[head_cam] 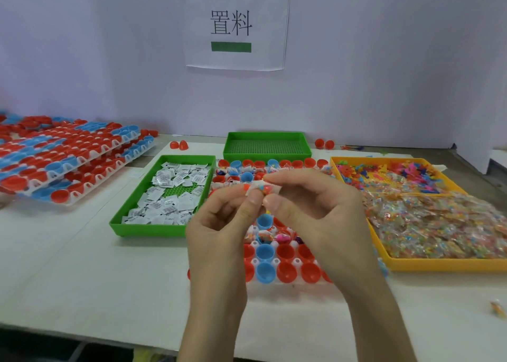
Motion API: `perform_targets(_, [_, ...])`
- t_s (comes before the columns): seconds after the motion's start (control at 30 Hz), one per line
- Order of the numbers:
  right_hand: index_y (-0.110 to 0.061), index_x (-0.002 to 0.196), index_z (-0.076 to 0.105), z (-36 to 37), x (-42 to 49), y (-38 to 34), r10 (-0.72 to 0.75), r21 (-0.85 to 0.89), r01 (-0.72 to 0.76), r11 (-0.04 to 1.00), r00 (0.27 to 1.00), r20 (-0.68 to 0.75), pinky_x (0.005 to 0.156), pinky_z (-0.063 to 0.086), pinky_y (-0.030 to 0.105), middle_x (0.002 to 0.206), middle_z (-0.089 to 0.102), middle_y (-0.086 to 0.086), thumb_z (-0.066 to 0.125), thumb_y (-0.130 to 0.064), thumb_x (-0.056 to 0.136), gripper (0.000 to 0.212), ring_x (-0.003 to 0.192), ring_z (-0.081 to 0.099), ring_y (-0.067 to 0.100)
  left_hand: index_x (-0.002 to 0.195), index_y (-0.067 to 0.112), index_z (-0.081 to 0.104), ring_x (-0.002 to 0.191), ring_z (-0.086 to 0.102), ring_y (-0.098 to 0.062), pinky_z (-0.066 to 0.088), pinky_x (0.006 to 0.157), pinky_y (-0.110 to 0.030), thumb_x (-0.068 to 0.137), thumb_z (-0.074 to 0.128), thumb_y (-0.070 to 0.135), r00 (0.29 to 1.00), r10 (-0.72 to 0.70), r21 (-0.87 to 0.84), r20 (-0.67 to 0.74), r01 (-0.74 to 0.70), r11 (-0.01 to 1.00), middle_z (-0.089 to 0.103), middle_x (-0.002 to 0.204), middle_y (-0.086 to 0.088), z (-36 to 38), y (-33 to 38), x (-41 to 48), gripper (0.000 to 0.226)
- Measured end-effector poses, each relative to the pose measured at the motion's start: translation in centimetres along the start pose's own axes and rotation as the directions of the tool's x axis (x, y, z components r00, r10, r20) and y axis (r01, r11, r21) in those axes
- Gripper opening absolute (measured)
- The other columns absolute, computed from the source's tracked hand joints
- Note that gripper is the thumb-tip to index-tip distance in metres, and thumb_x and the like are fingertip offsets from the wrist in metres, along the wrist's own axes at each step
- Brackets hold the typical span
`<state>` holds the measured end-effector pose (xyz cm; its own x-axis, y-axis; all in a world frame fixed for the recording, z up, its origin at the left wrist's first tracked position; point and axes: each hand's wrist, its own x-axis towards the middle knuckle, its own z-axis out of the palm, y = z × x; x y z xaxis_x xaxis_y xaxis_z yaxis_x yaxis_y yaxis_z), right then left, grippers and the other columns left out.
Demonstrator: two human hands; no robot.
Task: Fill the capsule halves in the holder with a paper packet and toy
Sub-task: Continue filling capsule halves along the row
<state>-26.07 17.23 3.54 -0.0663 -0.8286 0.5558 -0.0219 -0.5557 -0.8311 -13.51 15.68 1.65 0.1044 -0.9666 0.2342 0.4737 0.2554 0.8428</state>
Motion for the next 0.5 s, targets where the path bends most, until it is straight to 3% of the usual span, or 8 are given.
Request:
perform_targets(0.17, [-0.019,0.094,0.075,2.4,0.0,0.5,-0.024,0.045,0.027,0.999,0.998,-0.063,0.073,0.055,0.016,0.087,0.077,-0.008,0.075,-0.010,0.084,0.014,0.084,0.074,0.007,0.078,0.019,0.076,0.077,0.067,-0.016,0.055,0.078,-0.027,0.059,0.085,0.028,0.998,0.026,0.059,0.056,-0.029,0.998,0.070,0.073,-0.001,-1.9,1.3,0.3,0.023])
perform_targets(0.27, [-0.023,0.092,0.076,2.5,-0.1,0.6,-0.010,0.005,0.010,1.000,1.000,-0.015,0.073,0.055,0.013,0.087,0.077,-0.012,0.074,-0.016,0.083,0.011,0.084,0.073,0.005,0.087,0.019,0.071,0.073,0.067,-0.012,0.053,0.070,-0.020,0.065,0.085,0.033,0.983,0.054,0.310,0.176,-0.108,0.945,0.070,0.073,0.002,-4.0,2.4,0.1,0.029])
perform_targets(0.3, [-0.025,0.091,0.076,2.2,-0.1,0.7,0.005,-0.045,-0.005,0.999,1.000,0.017,0.073,0.055,0.013,0.086,0.077,-0.013,0.076,-0.013,0.083,0.014,0.084,0.073,0.005,0.091,0.025,0.070,0.077,0.069,-0.009,0.053,0.071,-0.021,0.067,0.085,0.032,0.970,0.058,0.458,0.235,-0.163,0.874,0.073,0.077,0.004,-4.9,2.9,0.1,0.029])
perform_targets(0.37, [-0.031,0.089,0.077,1.3,-0.1,1.4,0.041,-0.259,-0.021,0.966,0.996,0.074,0.074,0.053,0.011,0.085,0.075,-0.019,0.077,-0.012,0.083,0.019,0.084,0.071,0.001,0.112,0.043,0.062,0.098,0.066,-0.001,0.050,0.084,-0.026,0.072,0.084,0.037,0.935,0.021,0.763,0.355,-0.303,0.572,0.072,0.096,0.021,-6.6,3.4,0.3,0.046])
perform_targets(0.43, [-0.032,0.087,0.078,1.0,-0.4,2.2,0.087,-0.482,-0.004,0.876,0.985,0.150,0.074,0.049,0.006,0.083,0.072,-0.023,0.078,-0.015,0.083,0.018,0.085,0.067,-0.004,0.133,0.058,0.042,0.118,0.048,0.008,0.036,0.102,-0.030,0.071,0.081,0.046,0.899,-0.091,0.883,0.429,-0.395,0.253,0.062,0.110,0.040,-7.7,3.7,0.8,0.074])
perform_targets(0.5, [-0.029,0.087,0.079,1.3,-0.9,3.1,0.119,-0.588,0.044,0.807,0.965,0.235,0.074,0.048,0.007,0.080,0.071,-0.021,0.078,-0.015,0.084,0.014,0.084,0.065,-0.004,0.139,0.066,0.021,0.124,0.036,0.013,0.018,0.107,-0.022,0.071,0.079,0.051,0.866,-0.213,0.892,0.453,-0.437,0.117,0.055,0.112,0.048,-8.4,3.5,1.5,0.090])
